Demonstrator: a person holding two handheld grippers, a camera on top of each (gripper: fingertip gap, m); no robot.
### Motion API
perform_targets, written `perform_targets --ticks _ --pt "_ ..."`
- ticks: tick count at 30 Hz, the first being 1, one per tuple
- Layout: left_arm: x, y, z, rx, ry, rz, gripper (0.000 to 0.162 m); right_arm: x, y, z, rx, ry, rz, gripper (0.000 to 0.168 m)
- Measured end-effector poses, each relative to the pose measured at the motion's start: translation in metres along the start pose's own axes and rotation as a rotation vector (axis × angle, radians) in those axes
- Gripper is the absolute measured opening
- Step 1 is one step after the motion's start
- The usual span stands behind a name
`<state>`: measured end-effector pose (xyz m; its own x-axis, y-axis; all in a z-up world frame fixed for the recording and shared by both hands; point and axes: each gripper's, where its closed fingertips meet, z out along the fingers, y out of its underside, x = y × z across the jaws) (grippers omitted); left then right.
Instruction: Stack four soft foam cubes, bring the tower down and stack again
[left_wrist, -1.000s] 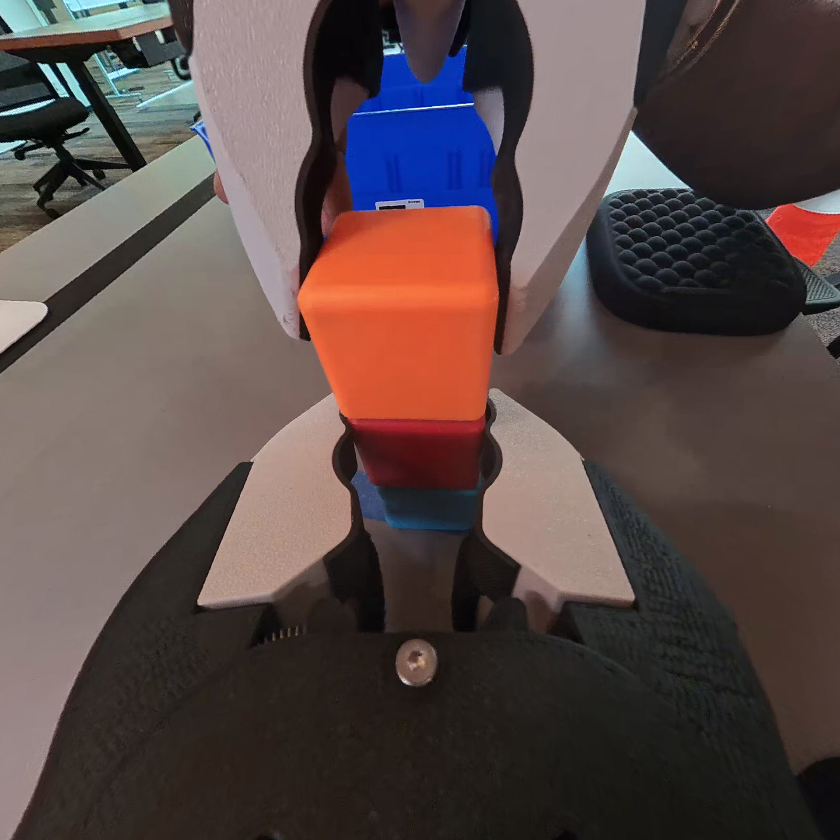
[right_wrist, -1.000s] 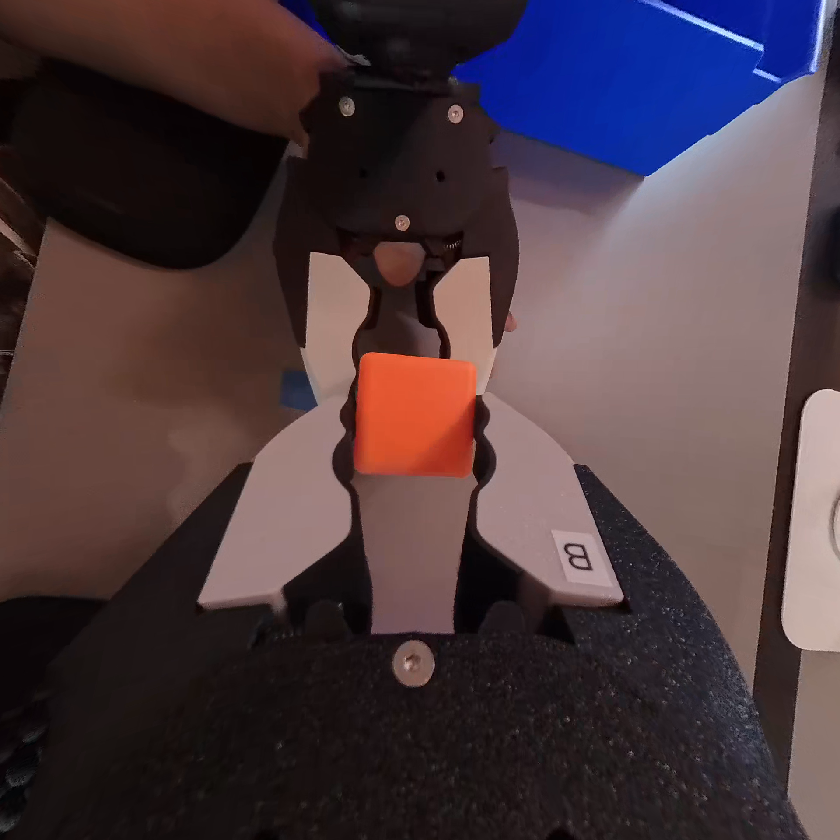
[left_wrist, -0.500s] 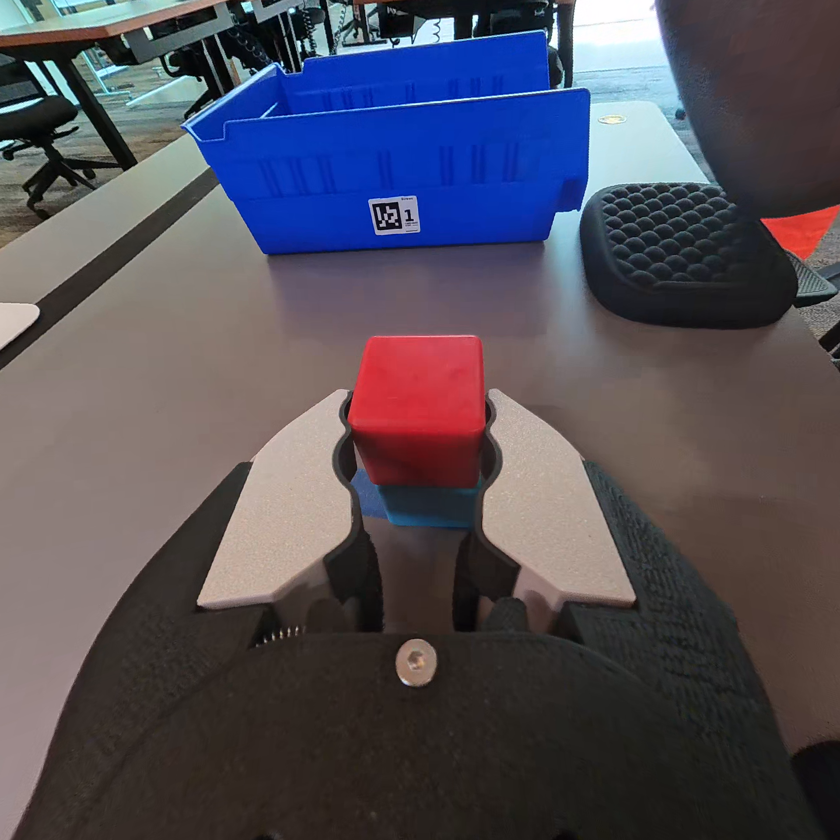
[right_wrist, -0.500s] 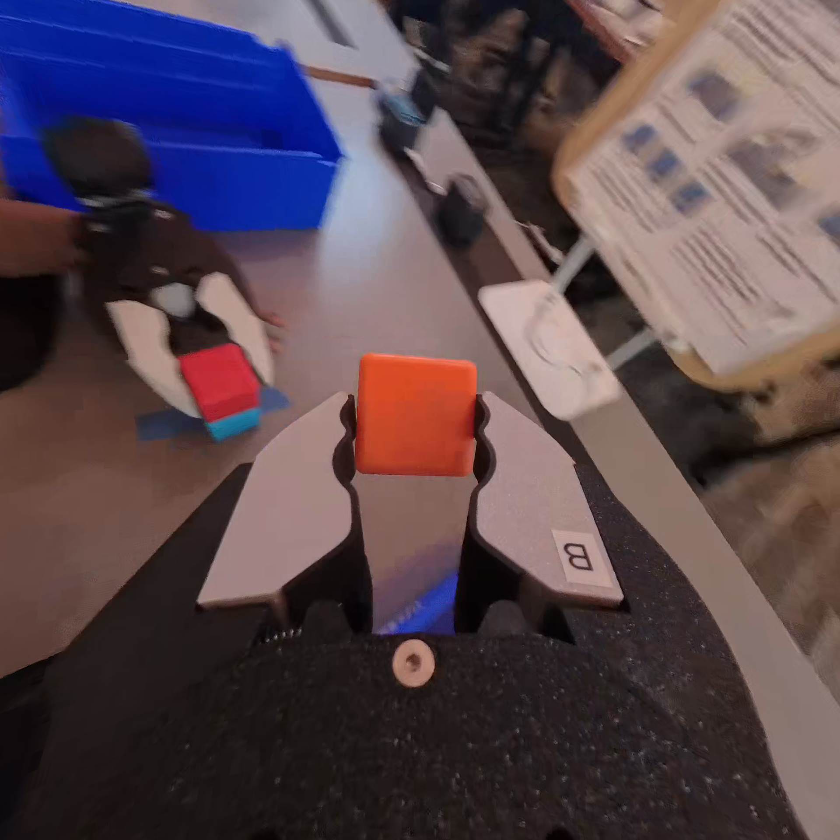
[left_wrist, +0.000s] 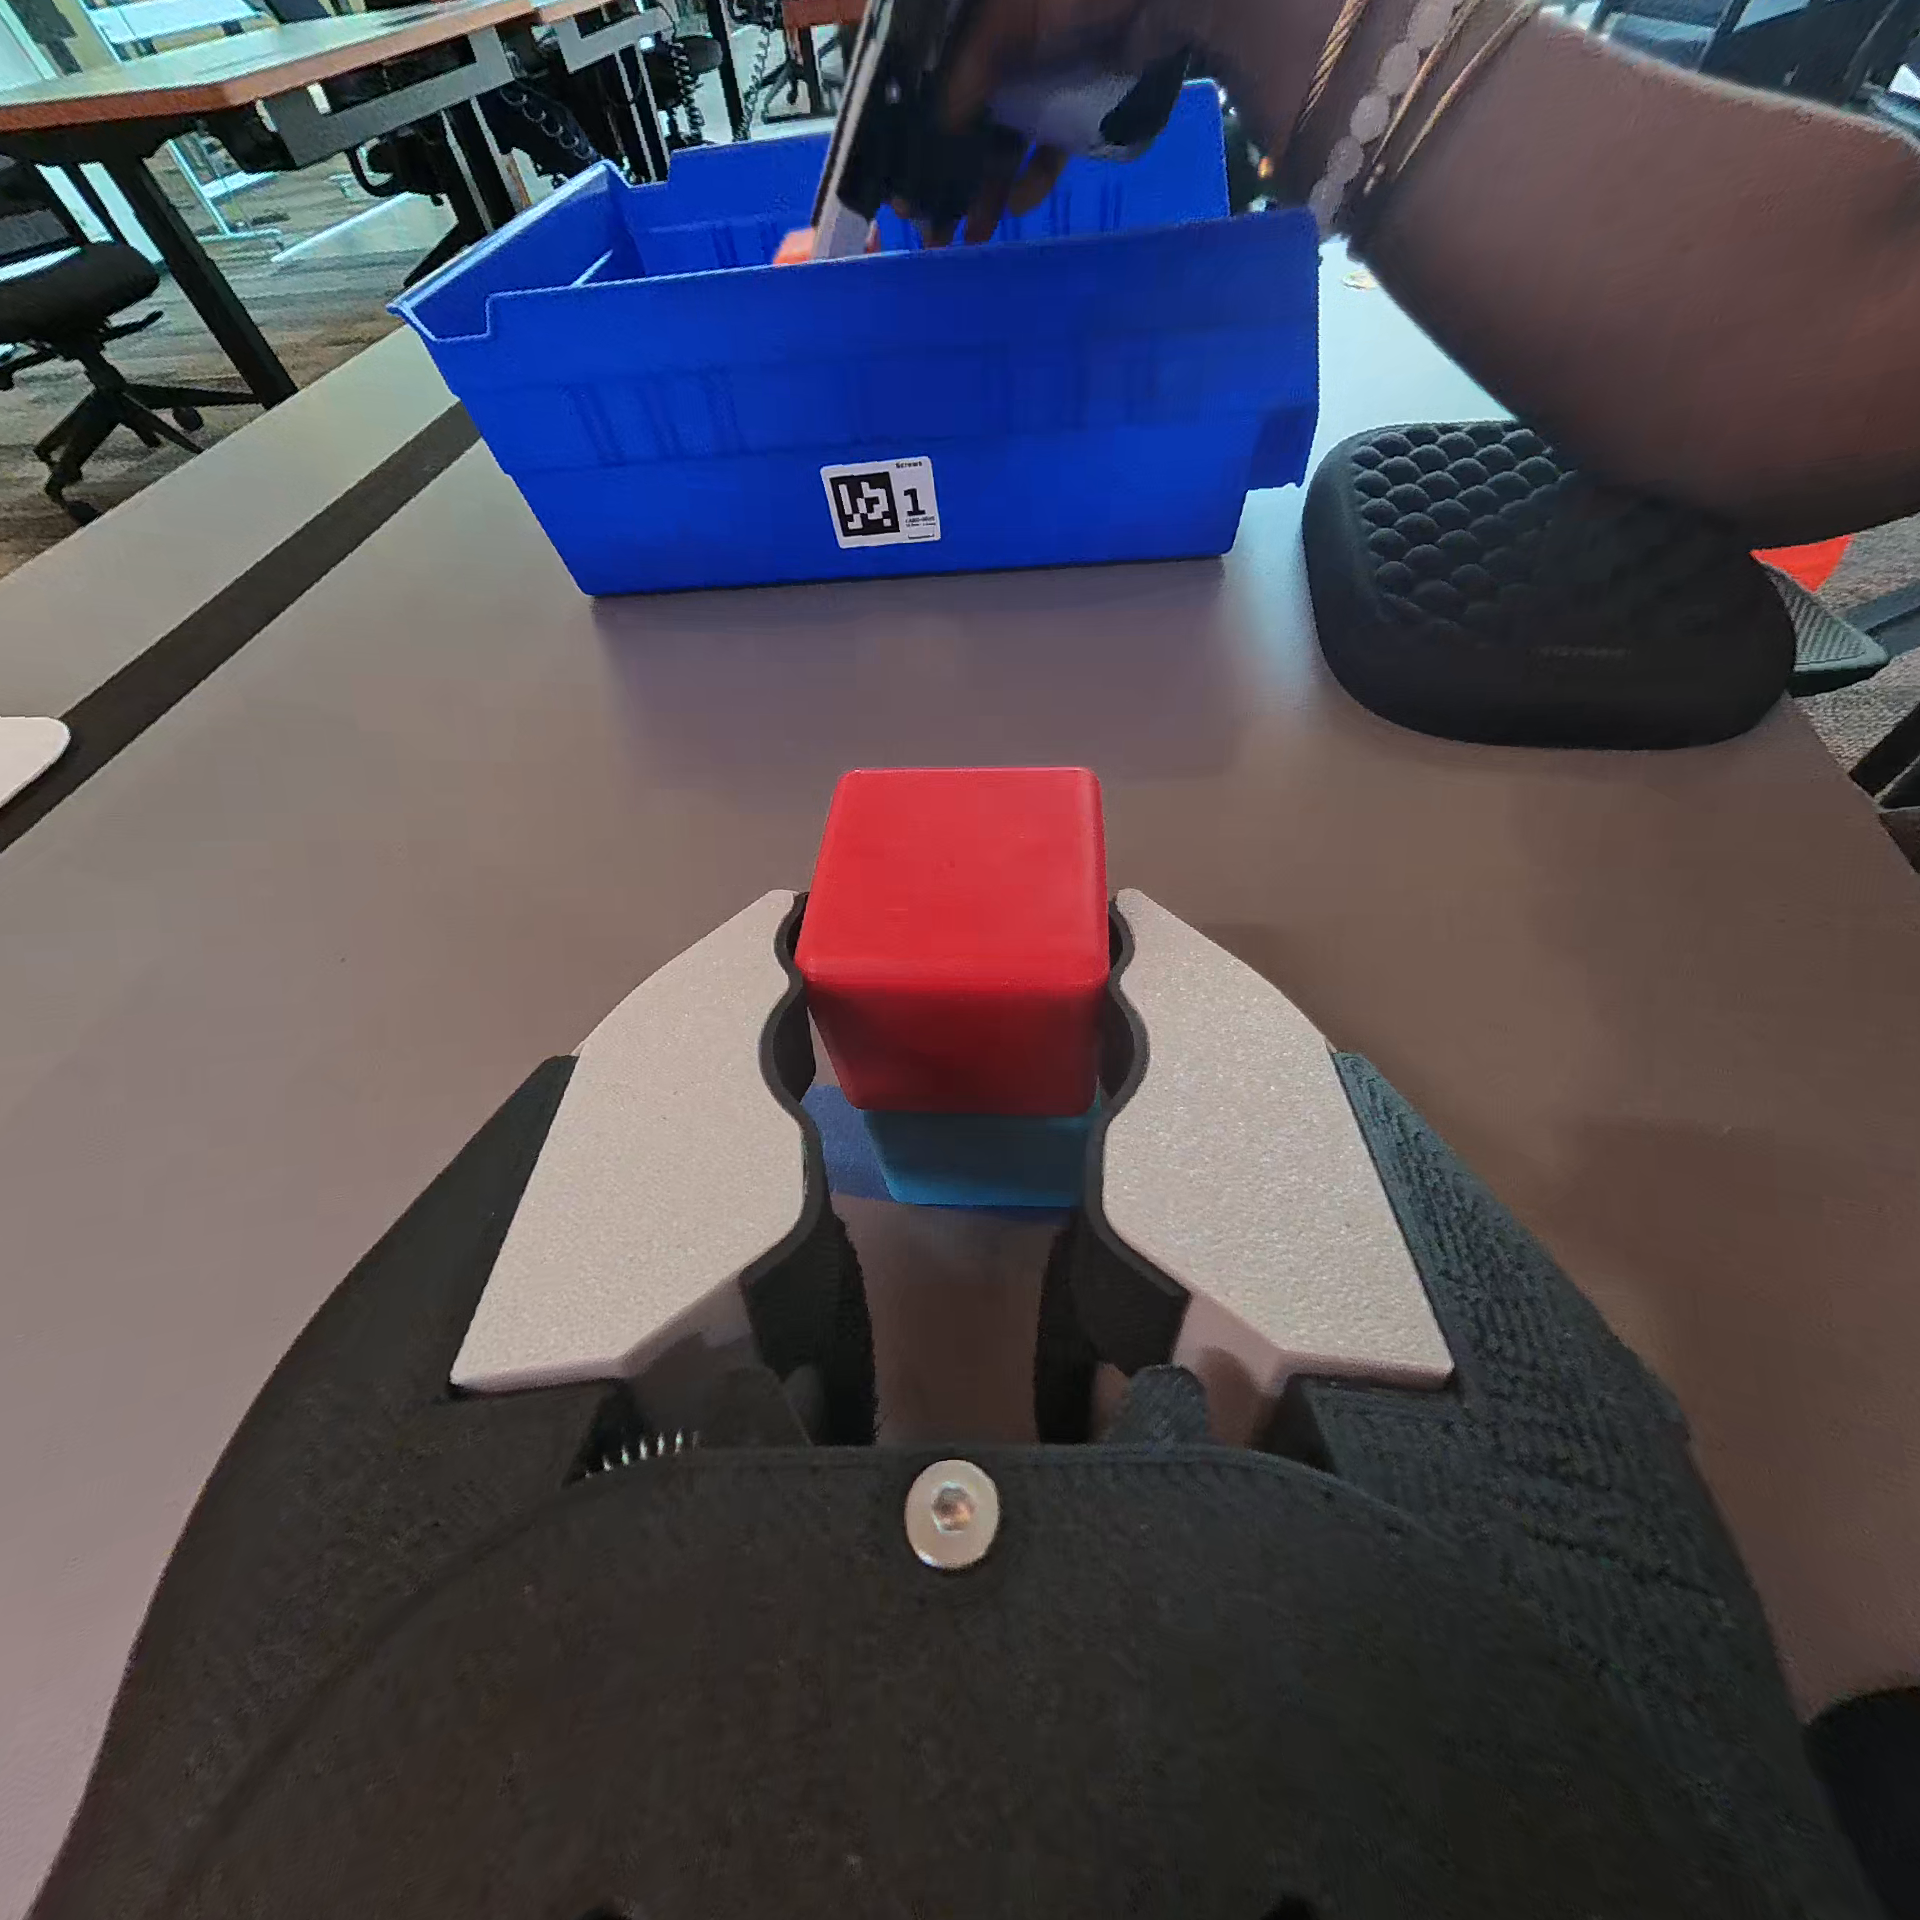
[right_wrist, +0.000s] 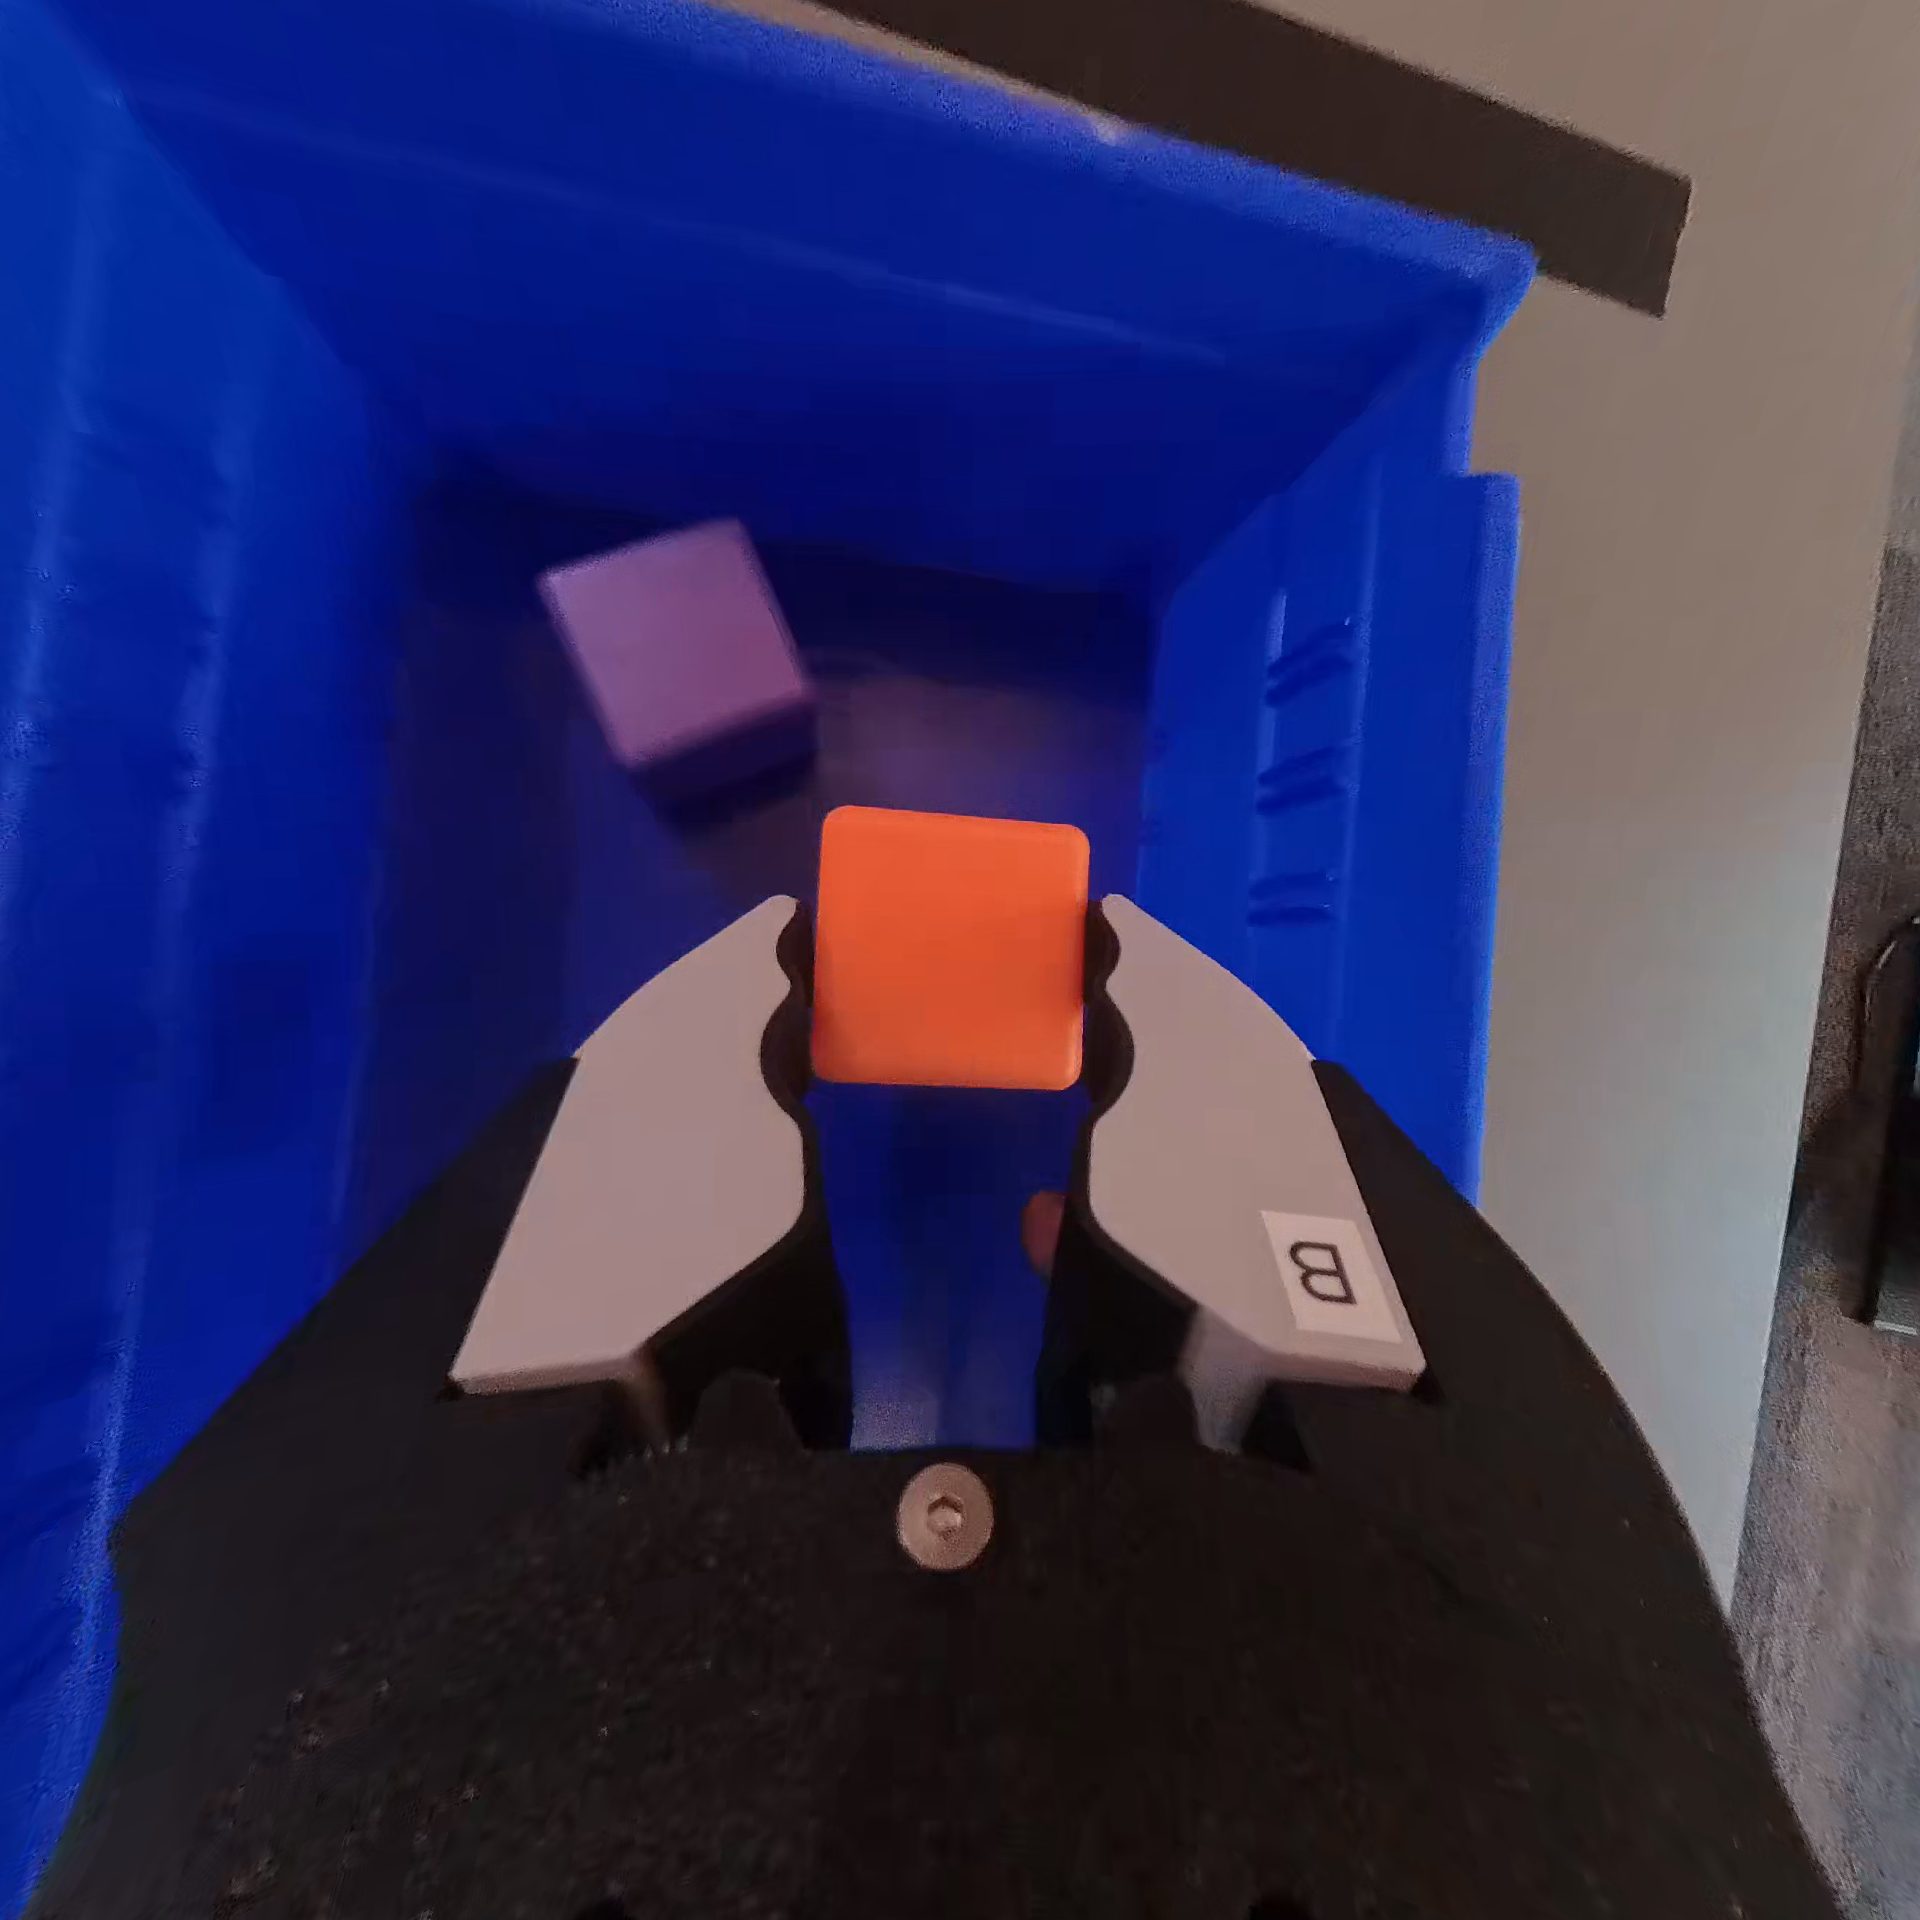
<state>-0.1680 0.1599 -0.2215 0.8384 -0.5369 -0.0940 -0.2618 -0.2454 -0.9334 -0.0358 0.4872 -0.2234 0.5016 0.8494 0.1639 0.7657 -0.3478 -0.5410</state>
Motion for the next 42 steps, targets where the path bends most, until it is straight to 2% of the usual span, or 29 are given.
perform_targets --ticks 10,13,14,16,18,21,23,26,28,30,33,35,40,42 --pt "0.000 0.000 0.001 -0.002 -0.002 0.002 0.053 0.004 0.034 0.026 -0.162 -0.002 -0.020 0.050" --pt "0.000 0.000 0.001 -0.006 -0.007 0.002 0.053 0.004 0.025 0.021 -0.104 -0.004 -0.050 0.050" --pt "0.000 0.002 0.001 -0.014 -0.003 0.007 0.056 0.002 0.018 0.015 -0.071 -0.009 -0.055 0.055" --pt "0.001 0.005 0.001 -0.035 0.003 0.000 0.076 -0.004 0.001 0.000 0.015 -0.011 -0.086 0.066" --pt "0.000 0.008 0.001 -0.053 0.001 -0.017 0.087 -0.016 -0.025 -0.022 0.147 -0.024 -0.127 0.080" --pt "0.001 0.012 0.000 -0.078 0.015 -0.035 0.091 -0.065 -0.070 -0.071 0.404 -0.159 -0.208 0.085" --pt "0.002 0.016 -0.001 -0.104 0.018 -0.037 0.092 -0.123 -0.090 -0.111 0.570 -0.350 -0.325 0.087" --pt "0.003 0.022 0.001 -0.150 0.021 -0.025 0.092 -0.221 -0.078 -0.157 0.633 -0.675 -0.577 0.097" --pt "0.005 0.026 0.004 -0.180 0.023 -0.010 0.092 -0.276 -0.057 -0.164 0.595 -0.810 -0.749 0.106" --pt "0.005 0.030 0.006 -0.212 0.018 0.000 0.090 -0.317 -0.033 -0.154 0.499 -0.889 -0.900 0.101" --pt "0.005 0.036 0.009 -0.251 0.013 0.008 0.088 -0.350 -0.010 -0.127 0.361 -0.928 -1.007 0.086" --pt "0.005 0.038 0.009 -0.270 0.013 0.000 0.082 -0.360 -0.005 -0.111 0.306 -0.928 -1.015 0.075" --pt "0.005 0.045 0.012 -0.318 0.008 0.009 0.064 -0.369 0.009 -0.085 0.217 -0.887 -1.089 0.069" --pt "0.005 0.046 0.012 -0.325 0.003 0.021 0.056 -0.370 0.009 -0.082 0.219 -0.871 -1.094 0.050"
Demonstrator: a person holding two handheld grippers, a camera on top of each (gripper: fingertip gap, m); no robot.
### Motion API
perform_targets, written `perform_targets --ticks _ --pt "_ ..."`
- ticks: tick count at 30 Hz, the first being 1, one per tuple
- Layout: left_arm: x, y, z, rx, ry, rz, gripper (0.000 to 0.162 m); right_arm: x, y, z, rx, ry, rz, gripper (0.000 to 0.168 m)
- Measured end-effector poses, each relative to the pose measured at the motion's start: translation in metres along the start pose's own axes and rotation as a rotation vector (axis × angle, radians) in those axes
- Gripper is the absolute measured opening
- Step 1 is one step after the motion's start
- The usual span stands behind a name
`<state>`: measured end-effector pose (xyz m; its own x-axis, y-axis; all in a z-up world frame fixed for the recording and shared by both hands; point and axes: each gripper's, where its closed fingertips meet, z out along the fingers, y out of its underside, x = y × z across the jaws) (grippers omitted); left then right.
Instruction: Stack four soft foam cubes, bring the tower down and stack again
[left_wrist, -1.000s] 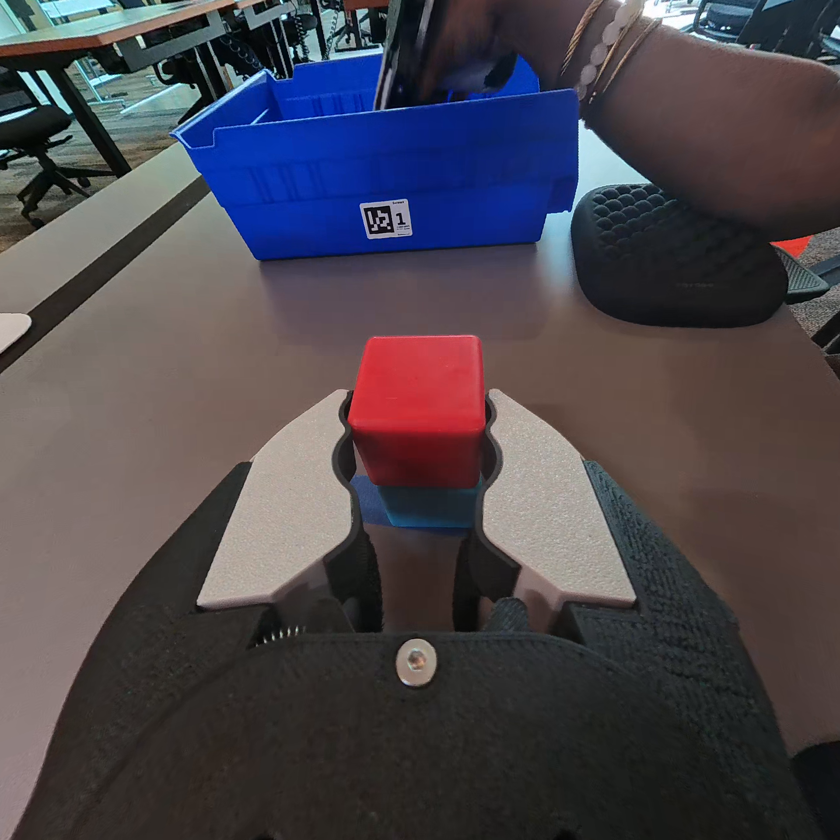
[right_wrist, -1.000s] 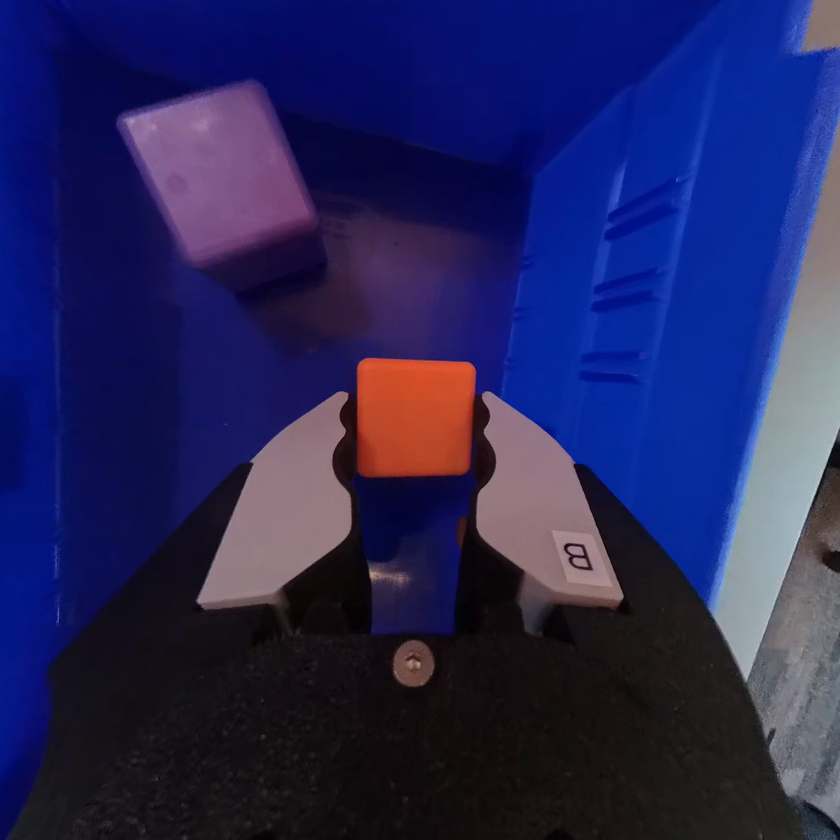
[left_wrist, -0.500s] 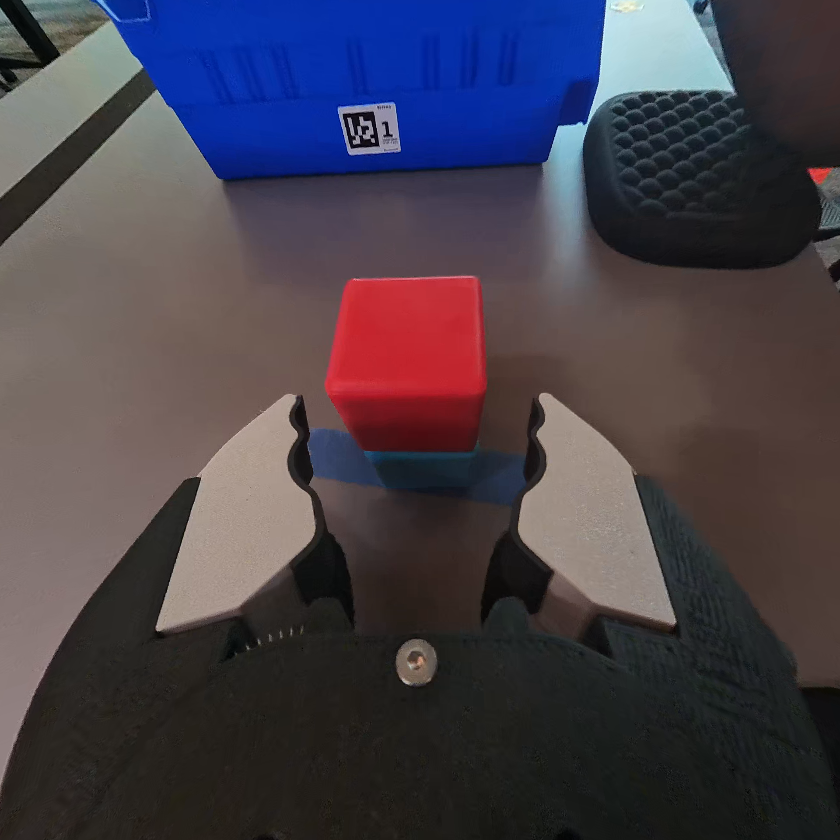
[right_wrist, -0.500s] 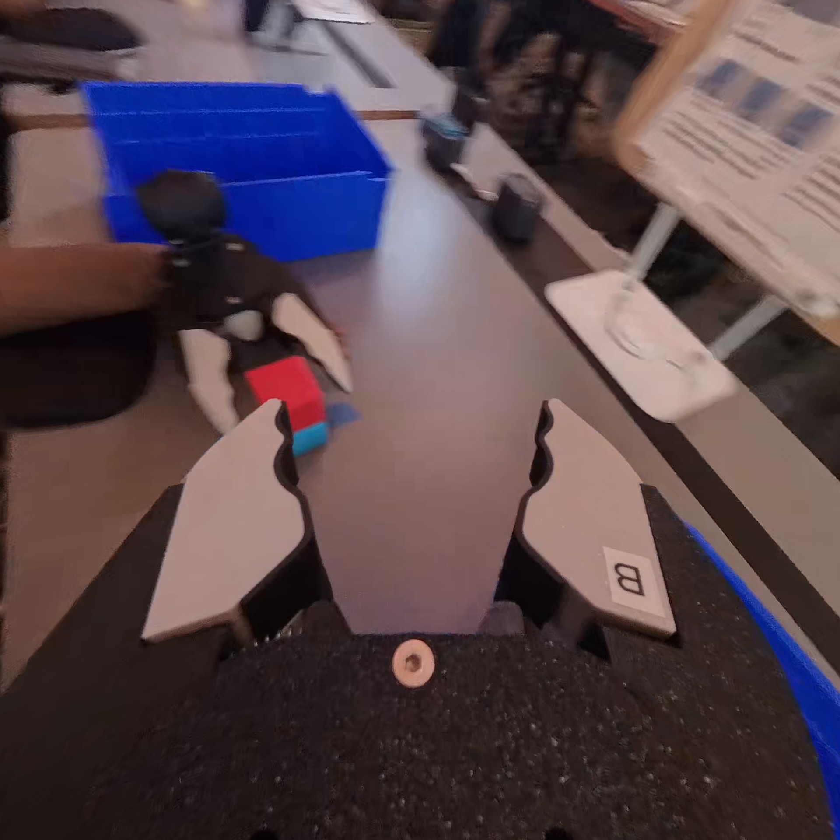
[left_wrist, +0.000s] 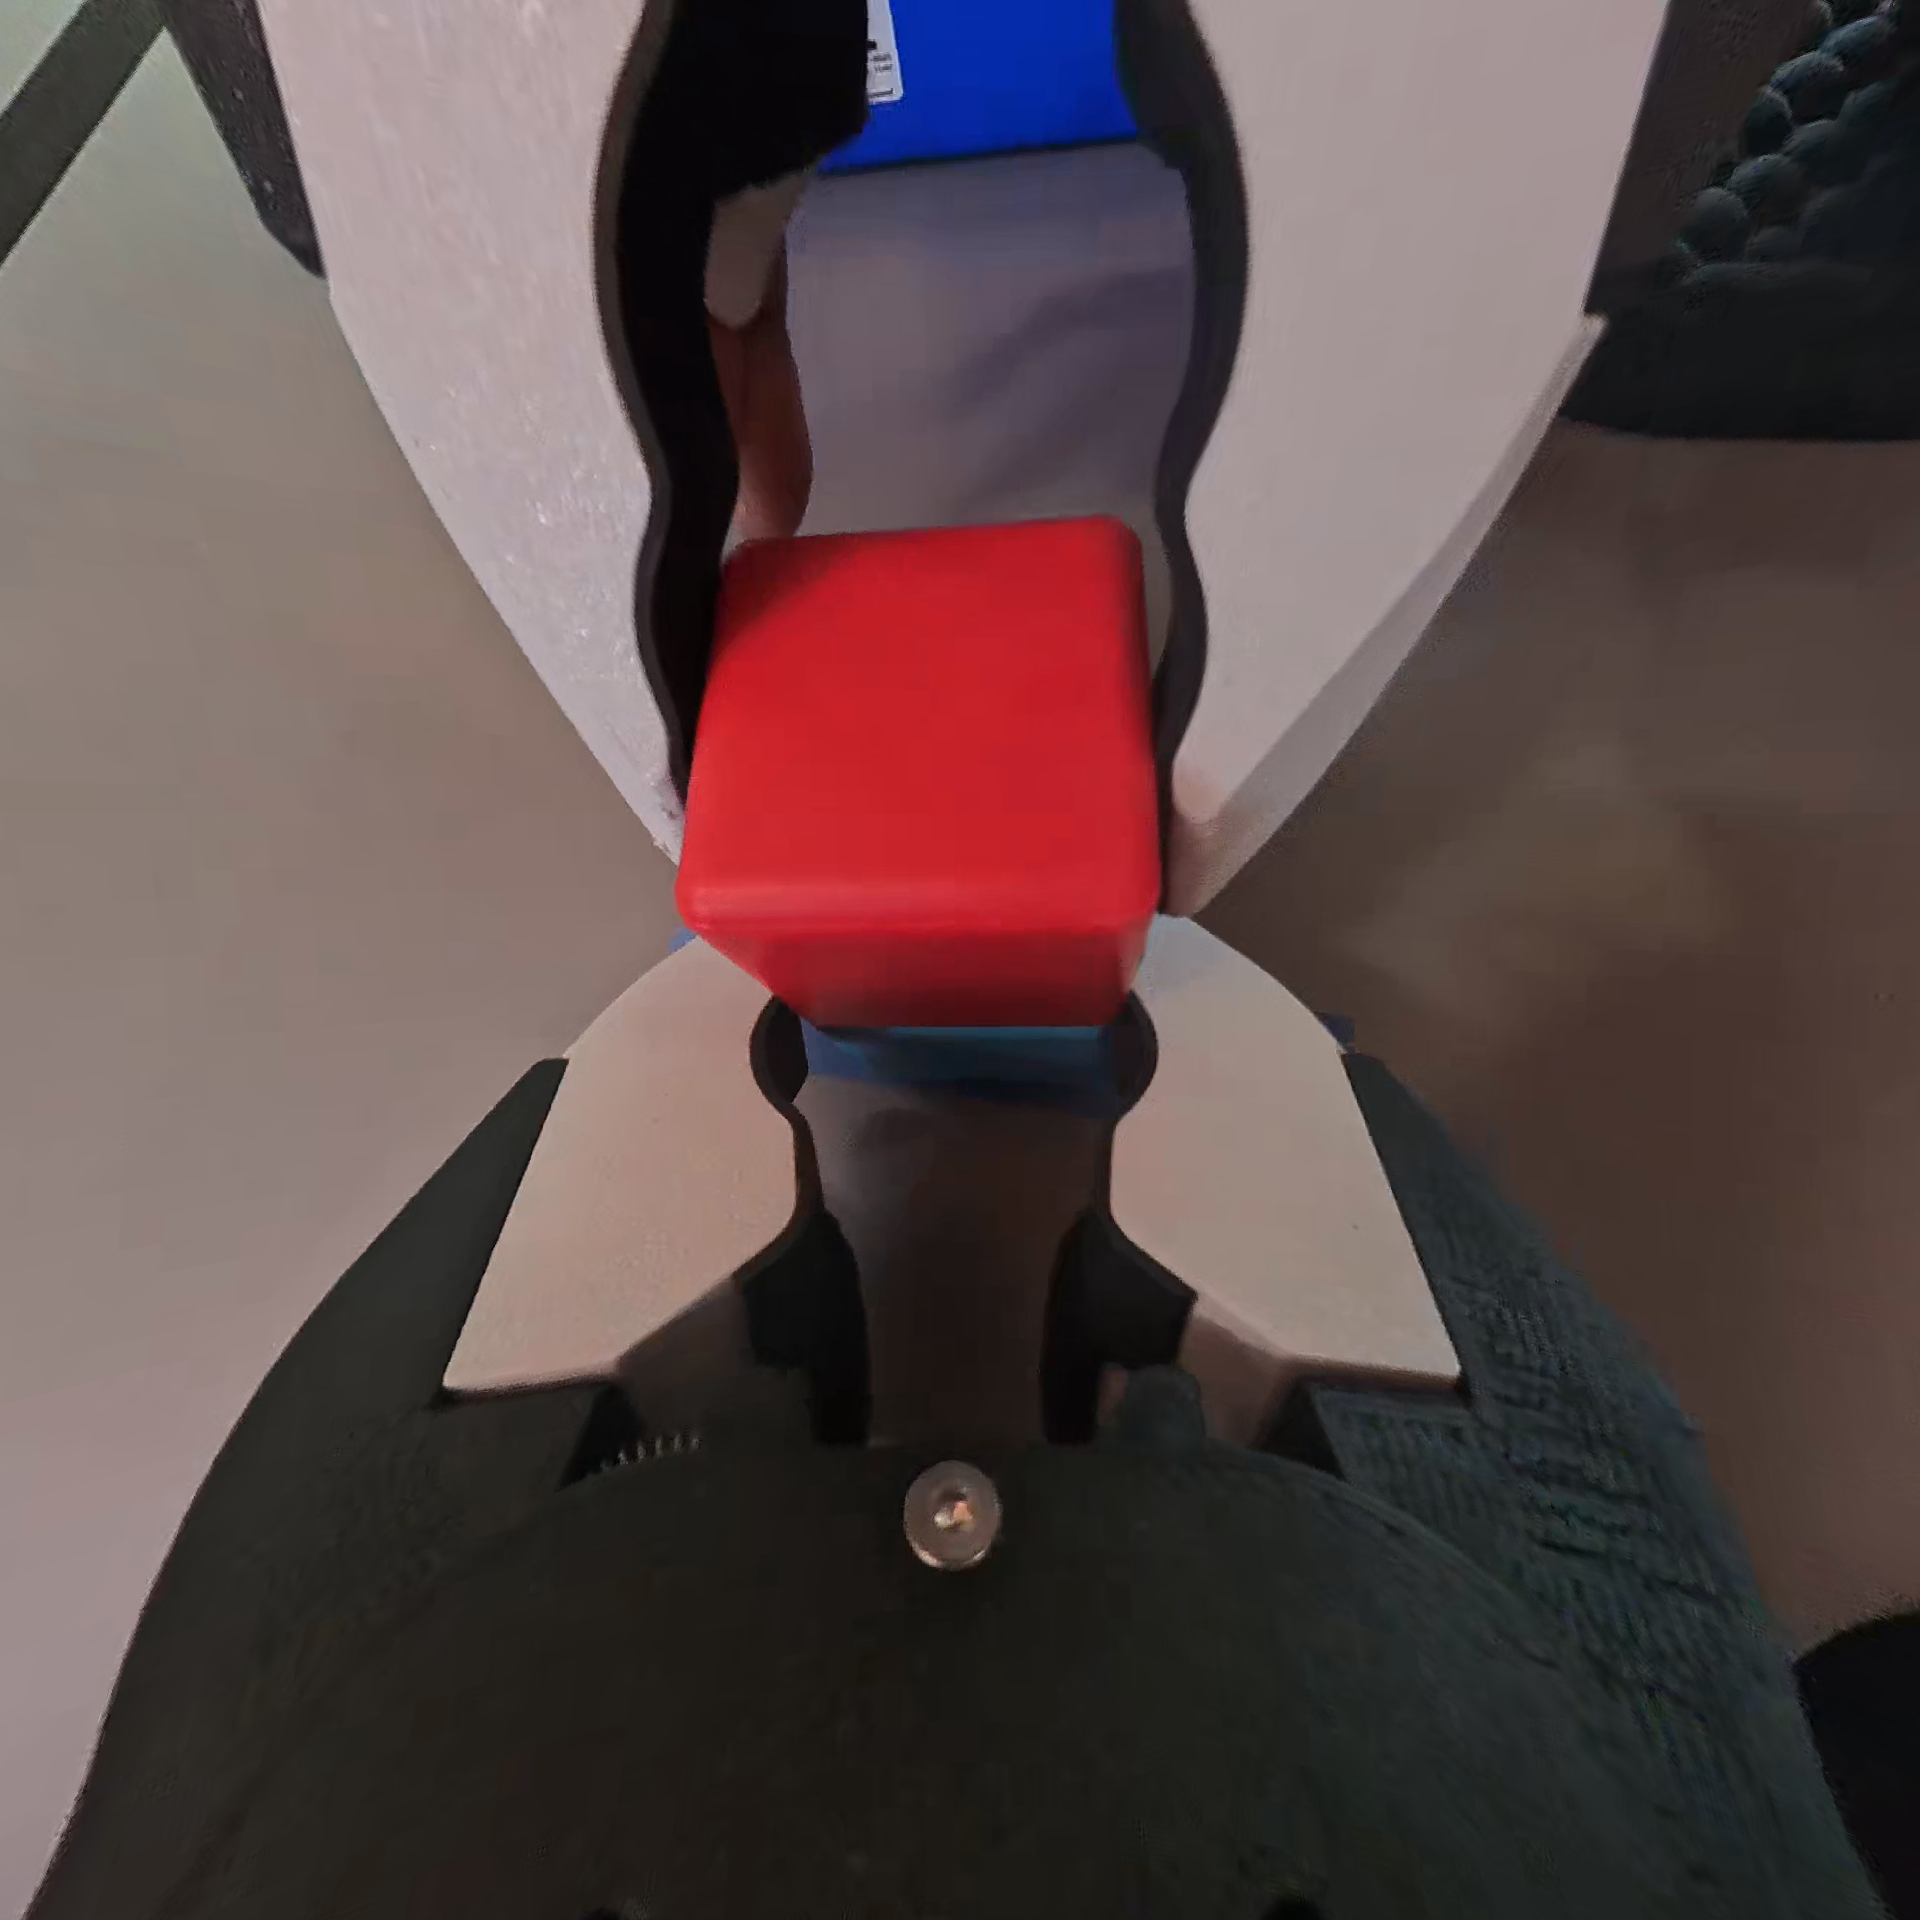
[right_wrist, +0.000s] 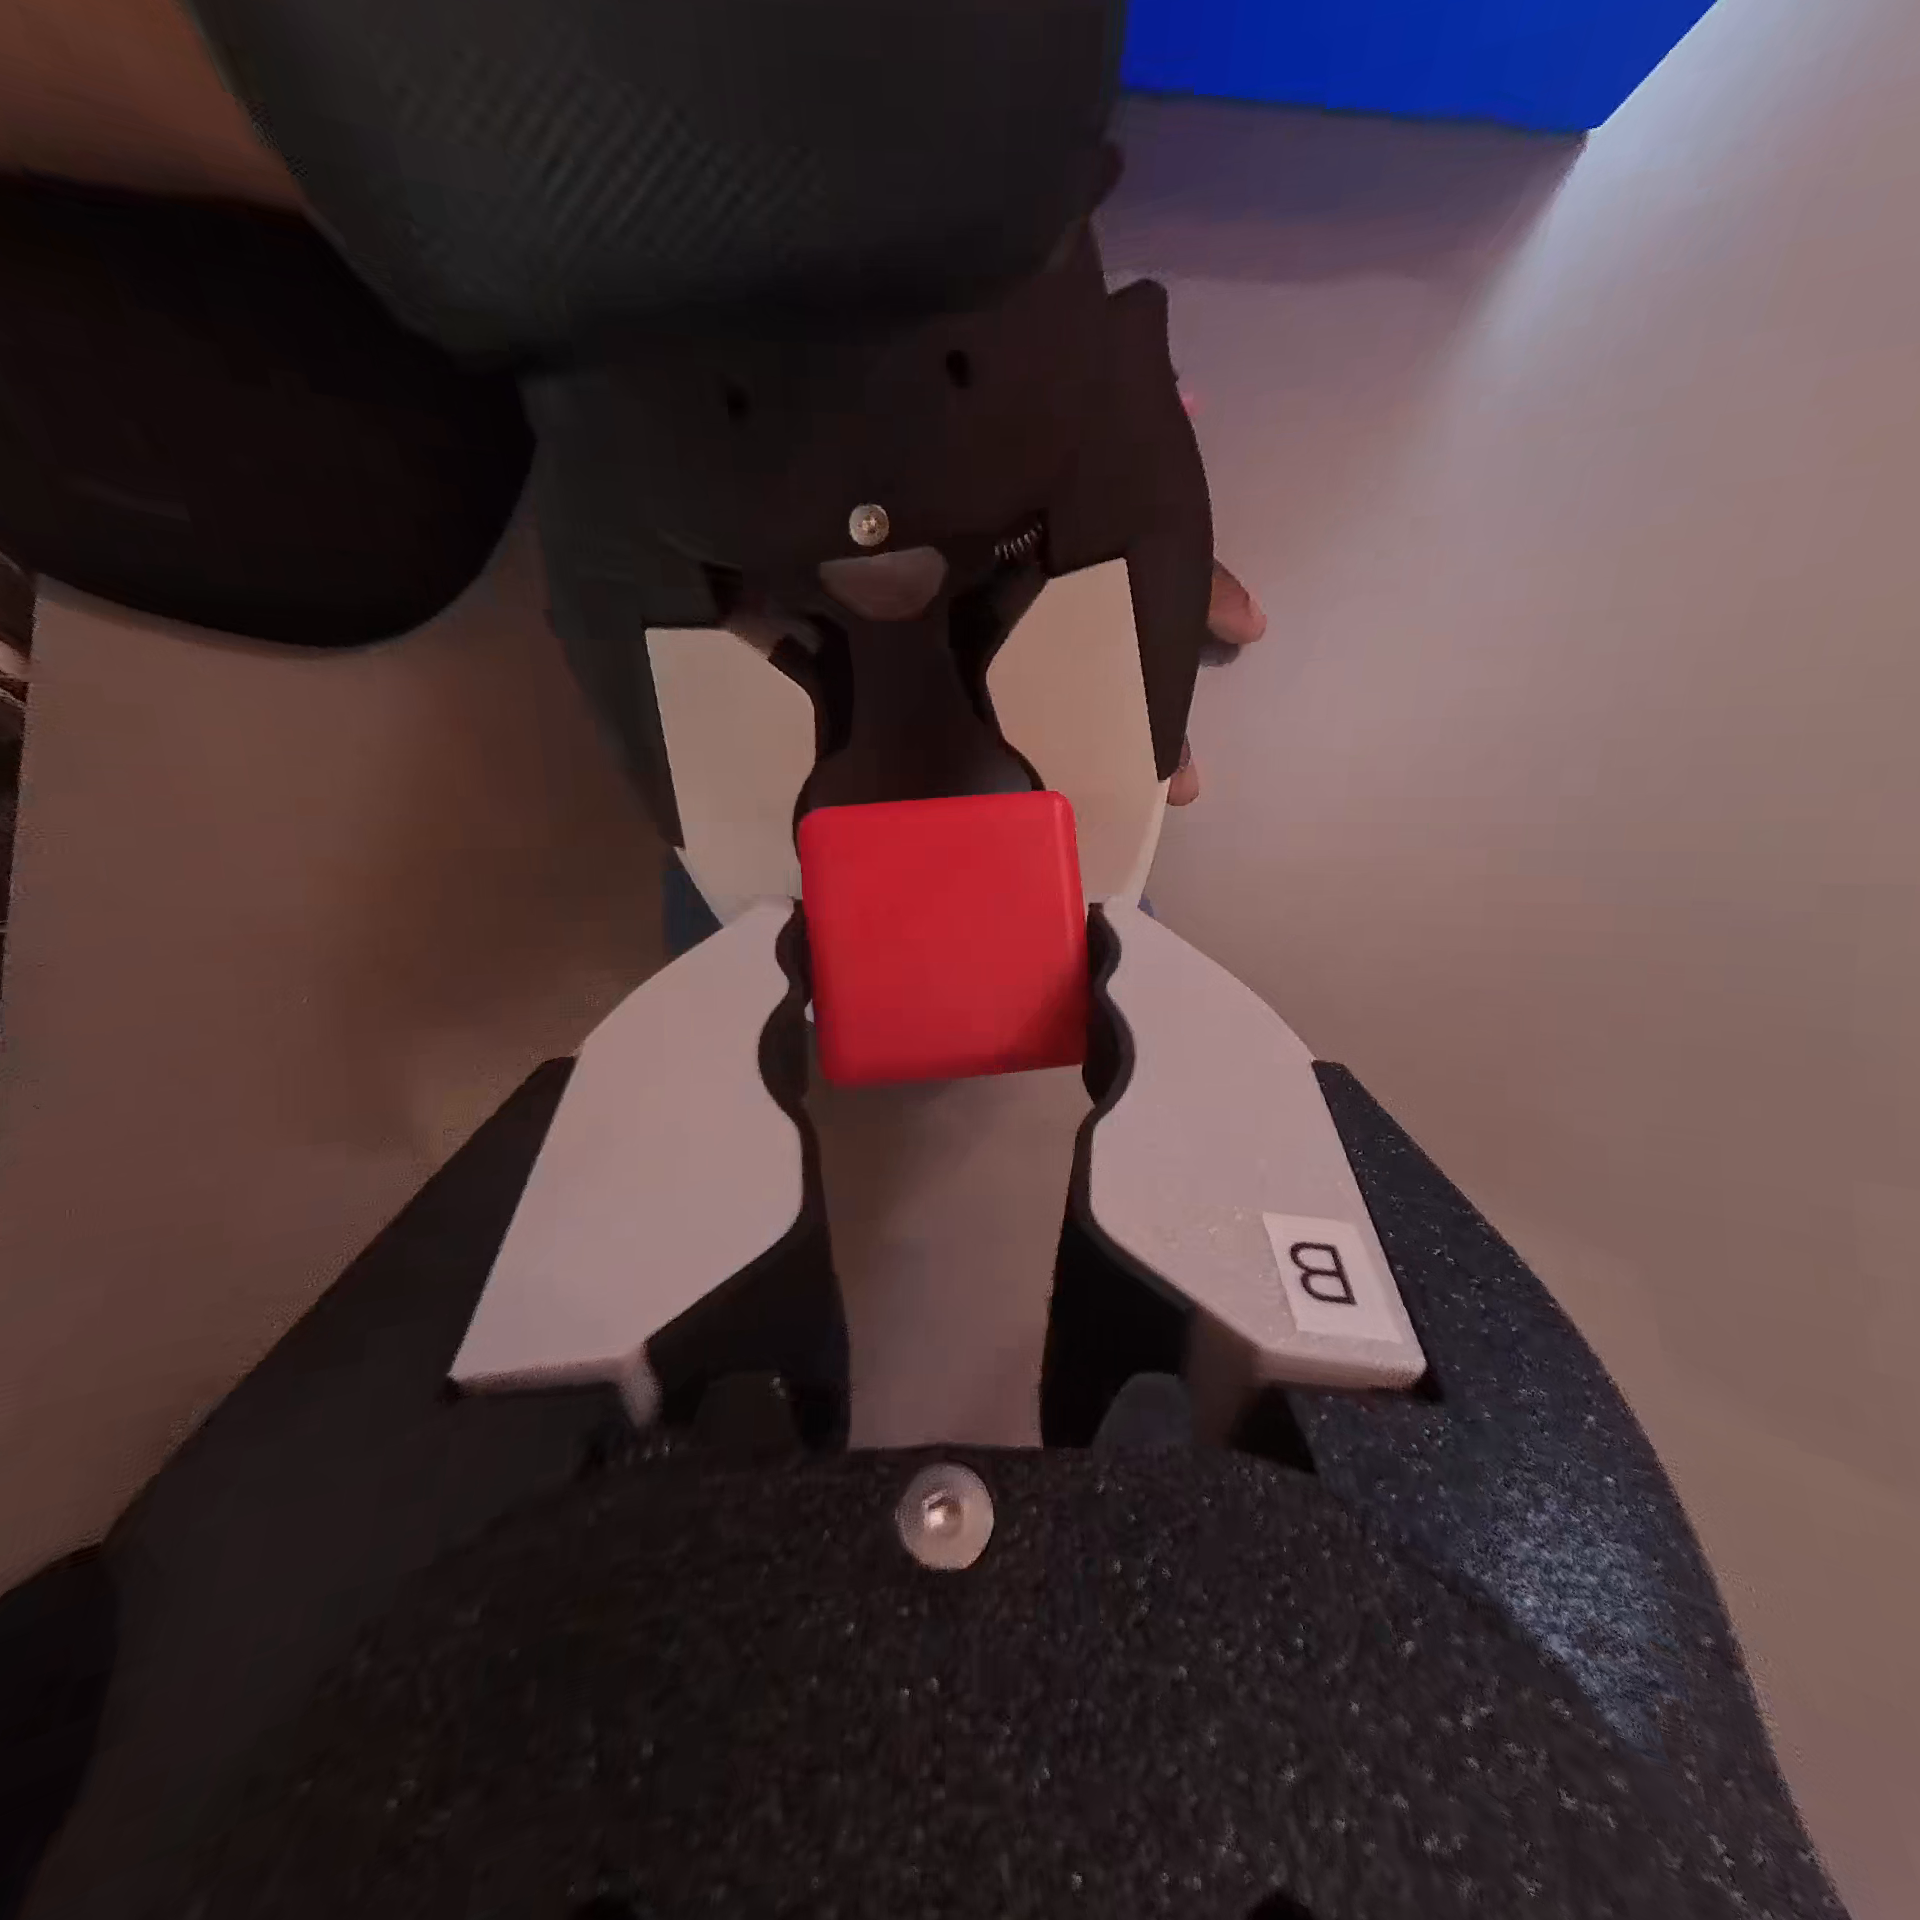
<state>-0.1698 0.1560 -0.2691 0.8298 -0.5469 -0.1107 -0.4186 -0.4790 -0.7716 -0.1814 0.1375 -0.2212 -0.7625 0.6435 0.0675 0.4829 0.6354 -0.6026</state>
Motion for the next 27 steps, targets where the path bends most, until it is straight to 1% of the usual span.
perform_targets --ticks 12,15,19,22,25,27 --pt "0.004 -0.008 -0.002 0.047 0.018 -0.003 0.054 -0.003 0.000 -0.007 0.051 -0.023 -0.015 0.050" --pt "0.001 0.002 -0.002 -0.008 0.006 0.001 0.053 0.000 0.003 -0.013 0.055 -0.005 -0.021 0.049" --pt "0.000 0.005 -0.004 -0.014 0.007 0.002 0.054 0.013 -0.002 -0.048 0.168 0.053 0.026 0.049" --pt "0.000 0.005 -0.004 -0.013 0.005 0.003 0.053 0.023 0.003 -0.084 0.207 0.150 0.060 0.049" --pt "0.000 0.004 -0.003 -0.009 -0.002 0.019 0.054 0.035 0.023 -0.133 0.181 0.324 0.114 0.049" --pt "0.000 0.004 -0.003 -0.009 -0.004 0.021 0.054 0.042 0.047 -0.171 0.158 0.462 0.200 0.049"
